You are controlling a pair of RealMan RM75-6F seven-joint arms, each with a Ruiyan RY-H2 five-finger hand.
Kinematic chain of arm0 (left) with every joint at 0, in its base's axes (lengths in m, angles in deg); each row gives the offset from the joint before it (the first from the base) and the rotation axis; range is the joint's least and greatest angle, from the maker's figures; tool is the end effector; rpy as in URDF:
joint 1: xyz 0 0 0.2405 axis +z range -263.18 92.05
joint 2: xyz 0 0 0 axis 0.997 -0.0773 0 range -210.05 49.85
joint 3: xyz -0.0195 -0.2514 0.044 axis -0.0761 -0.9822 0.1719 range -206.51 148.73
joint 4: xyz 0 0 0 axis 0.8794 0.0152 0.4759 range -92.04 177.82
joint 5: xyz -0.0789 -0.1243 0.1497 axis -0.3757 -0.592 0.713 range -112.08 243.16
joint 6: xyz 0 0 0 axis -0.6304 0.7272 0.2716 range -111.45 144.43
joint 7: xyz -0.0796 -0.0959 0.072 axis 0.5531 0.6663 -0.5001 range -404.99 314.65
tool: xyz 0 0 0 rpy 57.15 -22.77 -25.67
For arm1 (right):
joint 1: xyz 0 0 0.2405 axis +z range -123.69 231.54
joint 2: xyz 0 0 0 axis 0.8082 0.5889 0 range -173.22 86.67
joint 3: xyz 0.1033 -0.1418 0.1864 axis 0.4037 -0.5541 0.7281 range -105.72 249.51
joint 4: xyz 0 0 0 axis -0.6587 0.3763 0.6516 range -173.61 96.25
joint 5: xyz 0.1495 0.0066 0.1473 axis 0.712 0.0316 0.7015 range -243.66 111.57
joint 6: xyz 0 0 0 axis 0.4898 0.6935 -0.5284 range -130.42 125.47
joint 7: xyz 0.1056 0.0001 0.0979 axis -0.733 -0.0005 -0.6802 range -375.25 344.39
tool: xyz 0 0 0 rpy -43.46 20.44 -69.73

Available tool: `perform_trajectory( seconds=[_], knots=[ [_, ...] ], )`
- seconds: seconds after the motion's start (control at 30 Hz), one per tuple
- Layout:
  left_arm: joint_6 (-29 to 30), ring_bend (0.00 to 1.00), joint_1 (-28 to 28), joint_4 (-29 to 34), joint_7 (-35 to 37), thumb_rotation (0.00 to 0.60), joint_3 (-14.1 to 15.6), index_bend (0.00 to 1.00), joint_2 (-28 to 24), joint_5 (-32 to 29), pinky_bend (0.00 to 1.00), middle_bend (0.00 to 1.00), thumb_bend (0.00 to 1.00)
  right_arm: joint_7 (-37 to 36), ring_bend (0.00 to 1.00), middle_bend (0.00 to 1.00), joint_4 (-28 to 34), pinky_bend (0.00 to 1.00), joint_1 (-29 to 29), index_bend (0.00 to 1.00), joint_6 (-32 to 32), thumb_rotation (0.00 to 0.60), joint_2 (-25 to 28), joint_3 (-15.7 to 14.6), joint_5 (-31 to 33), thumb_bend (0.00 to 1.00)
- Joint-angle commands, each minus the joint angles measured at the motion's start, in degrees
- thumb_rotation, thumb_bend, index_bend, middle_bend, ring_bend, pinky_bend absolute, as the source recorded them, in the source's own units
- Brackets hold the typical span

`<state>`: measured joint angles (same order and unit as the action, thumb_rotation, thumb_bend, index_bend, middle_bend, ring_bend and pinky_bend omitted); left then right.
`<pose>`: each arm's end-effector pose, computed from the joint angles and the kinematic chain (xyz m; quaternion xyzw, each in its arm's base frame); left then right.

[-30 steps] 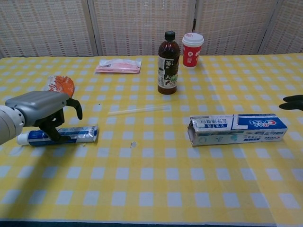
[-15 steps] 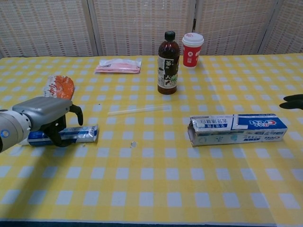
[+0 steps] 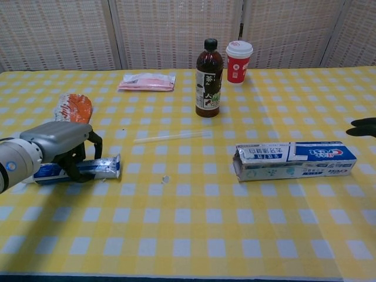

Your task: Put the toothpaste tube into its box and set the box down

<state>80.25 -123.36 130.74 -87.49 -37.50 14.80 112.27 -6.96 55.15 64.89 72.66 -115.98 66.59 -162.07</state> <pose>-0.1804 0.3088 -0.0418 -0.7210 -0.4058 -0.2534 0.5012 -0.2641 -0.1685 0.0618 0.7273 -0.3867 0.3626 0.4360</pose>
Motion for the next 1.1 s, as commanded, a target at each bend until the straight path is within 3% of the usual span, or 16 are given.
perform_trajectory(
  seconds=[0.03,0.13,0.33,0.57,0.87,1.1],
  knots=[
    [1.17,1.0,0.9,-0.15,4.7,0.6,0.18,0.76,0.12,4.48,1.0,1.0,0.53,0.01,0.0,0.0,0.05,0.0,-0.03,0.0,0.06,0.6,0.01,-0.05,-0.08,0.3],
    [1.99,1.0,2.35,1.09,10.98,0.6,0.36,0.8,-0.79,8.96,1.0,1.0,0.64,0.09,0.0,0.0,0.06,0.0,-0.06,0.0,0.04,0.6,-0.07,-0.07,-0.06,0.3],
    [1.2,1.0,5.56,8.86,25.33,0.6,-0.38,0.81,-6.54,14.23,1.0,1.0,0.67,-0.85,0.0,0.0,0.08,0.0,1.28,0.0,-2.63,0.6,-0.4,0.26,0.97,0.3],
    [1.64,1.0,9.75,15.39,43.0,0.6,0.18,0.82,-13.0,23.21,1.0,1.0,0.69,0.71,0.0,0.0,0.33,0.0,4.7,0.0,-6.68,0.6,-1.63,3.66,4.12,0.3],
    [1.04,1.0,12.82,21.91,62.3,0.6,0.94,0.82,-20.32,29.45,1.0,1.0,0.69,5.17,0.01,0.0,2.72,0.0,12.54,0.0,-19.6,0.6,-3.4,8.44,14.49,0.3],
    [-0.48,1.0,13.66,25.35,71.42,0.6,1.19,0.82,-25.86,31.92,1.0,1.0,0.69,11.22,0.02,0.0,2.08,0.0,16.81,0.0,-24.47,0.6,-6.43,11.21,24.34,0.3]
  ],
)
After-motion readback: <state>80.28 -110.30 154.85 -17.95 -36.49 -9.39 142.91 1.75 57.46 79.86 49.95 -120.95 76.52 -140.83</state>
